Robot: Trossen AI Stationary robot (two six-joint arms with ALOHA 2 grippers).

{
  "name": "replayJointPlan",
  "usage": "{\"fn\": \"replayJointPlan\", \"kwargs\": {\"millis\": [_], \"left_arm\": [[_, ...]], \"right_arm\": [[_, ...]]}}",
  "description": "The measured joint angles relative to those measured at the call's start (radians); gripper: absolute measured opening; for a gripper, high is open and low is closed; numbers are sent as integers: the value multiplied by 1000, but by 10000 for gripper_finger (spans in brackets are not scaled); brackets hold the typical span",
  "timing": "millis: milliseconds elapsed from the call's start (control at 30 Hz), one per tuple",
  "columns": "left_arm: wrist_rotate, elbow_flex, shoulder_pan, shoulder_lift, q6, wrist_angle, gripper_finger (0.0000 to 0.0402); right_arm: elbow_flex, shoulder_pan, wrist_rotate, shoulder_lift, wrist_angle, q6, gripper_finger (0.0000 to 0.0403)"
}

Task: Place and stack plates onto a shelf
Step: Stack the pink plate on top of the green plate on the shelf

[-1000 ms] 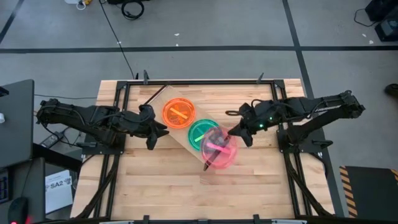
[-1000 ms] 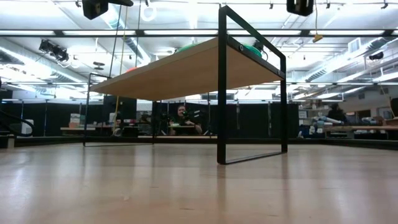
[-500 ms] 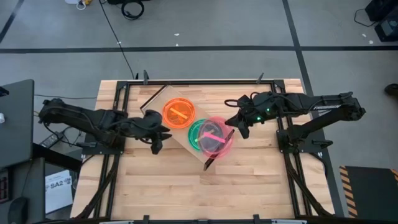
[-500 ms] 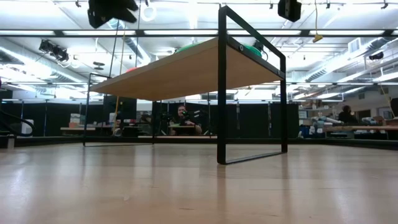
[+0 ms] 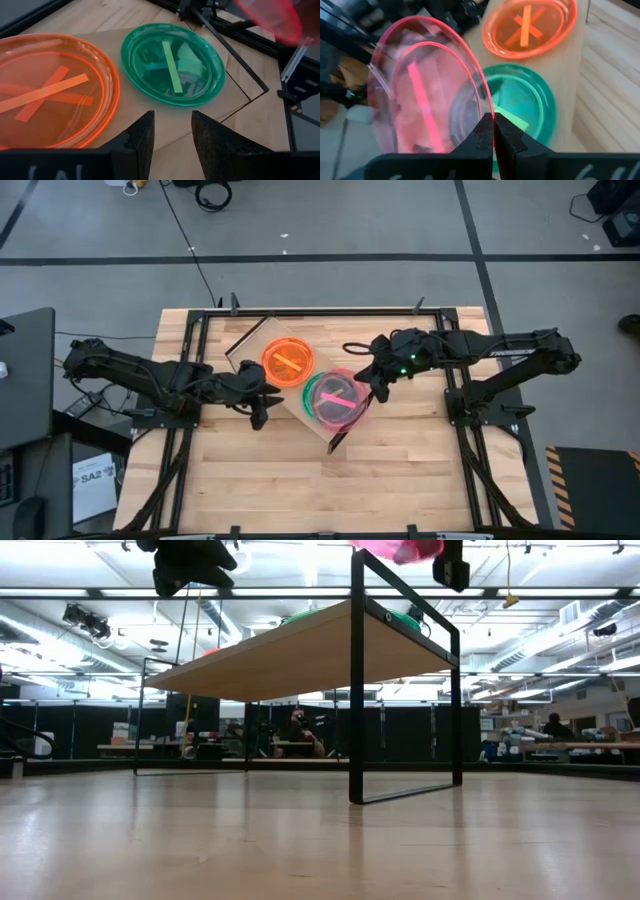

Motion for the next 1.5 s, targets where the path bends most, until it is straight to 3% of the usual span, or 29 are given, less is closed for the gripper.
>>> {"fn": "replayJointPlan", "kwargs": {"millis": [567, 1200, 1500], "left_arm": [[2, 0, 0, 0, -1, 1, 137], [19, 0, 0, 0, -3, -1, 137], [27, 0, 0, 0, -3, -1, 137]], "right_arm": [[0, -59, 2, 149, 46, -55, 8], [0, -175, -156, 207, 25, -62, 8], [0, -185, -160, 207, 15, -88, 8]]}}
